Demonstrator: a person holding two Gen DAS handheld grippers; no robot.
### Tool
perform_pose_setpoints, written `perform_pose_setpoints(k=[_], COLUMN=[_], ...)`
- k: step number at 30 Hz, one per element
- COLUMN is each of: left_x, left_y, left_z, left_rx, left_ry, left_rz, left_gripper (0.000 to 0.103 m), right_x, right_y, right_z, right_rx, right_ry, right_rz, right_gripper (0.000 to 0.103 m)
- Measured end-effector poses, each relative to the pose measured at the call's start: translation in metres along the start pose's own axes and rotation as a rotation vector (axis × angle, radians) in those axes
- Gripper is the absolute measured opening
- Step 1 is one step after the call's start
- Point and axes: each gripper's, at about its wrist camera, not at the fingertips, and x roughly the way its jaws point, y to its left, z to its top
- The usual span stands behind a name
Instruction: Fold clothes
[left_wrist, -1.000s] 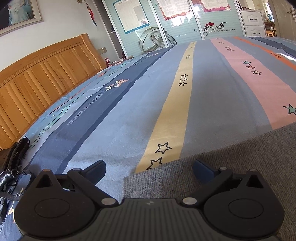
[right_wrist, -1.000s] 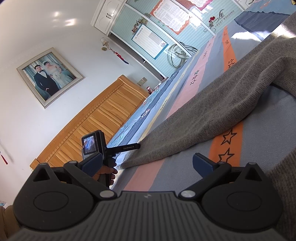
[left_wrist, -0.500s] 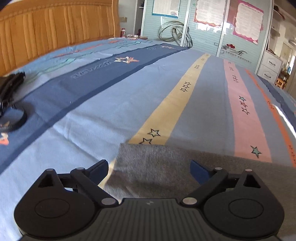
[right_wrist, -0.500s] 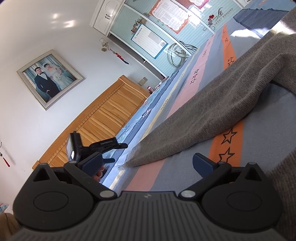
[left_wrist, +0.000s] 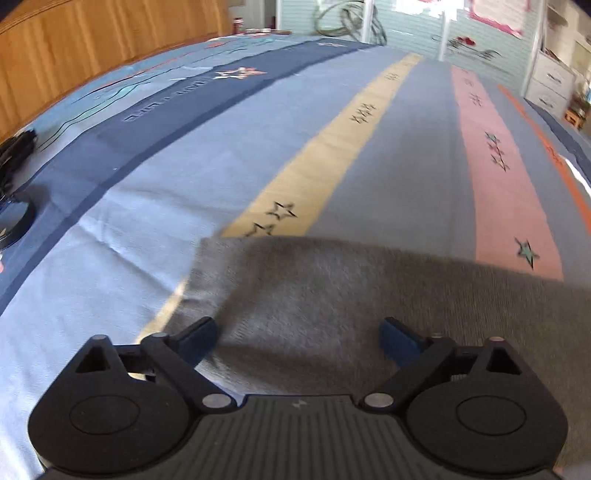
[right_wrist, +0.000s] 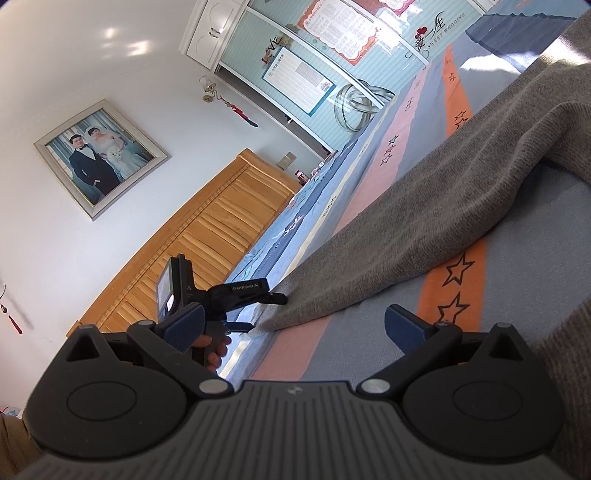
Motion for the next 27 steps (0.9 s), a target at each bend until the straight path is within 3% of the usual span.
perform_pose_setpoints(k=[5, 9, 14, 16, 18, 24, 27], left_x=[-0.025, -0.018, -0.003, 0.002, -0.002, -0.06, -0.082], left_y=[0.006, -0.008, -0.022, -0.021, -0.019, -0.056, -0.081], left_z=[-0.006, -0.019, -0.02, -0.01, -0.006, -0.054, -0.094], left_rx=[-0.142, -0.167, -0.138, -0.138, -0.17, -0.258, -0.3], left_ry=[0.049, 0.119, 0.067, 0.043, 0.028, -0.019, -0.01], left_rz=[-0.291, -0.385, -0.362, -0.235, -0.167, -0.37, -0.467], left_gripper=[0.096, 0.096, 0.098, 0.093, 0.091, 0.096, 0.097], right_x=[0.0, -0.001, -0.001, -0.001, 0.0, -0.009, -0.033], right_y=[0.0, 0.001, 0.0, 0.0, -0.001, 0.0, 0.014], right_z=[-0.001, -0.001, -0.001, -0.001, 0.0, 0.01, 0.037], right_rx=[0.0, 0.002, 0.004, 0.006, 0.007, 0.054, -0.039], right_ry=[0.002, 0.002, 0.002, 0.003, 0.006, 0.007, -0.018], right_rz=[0.0, 0.0, 0.002, 0.004, 0.005, 0.03, -0.055], right_gripper=[0.103, 0.103, 0.103, 0.103, 0.103, 0.103, 0.103])
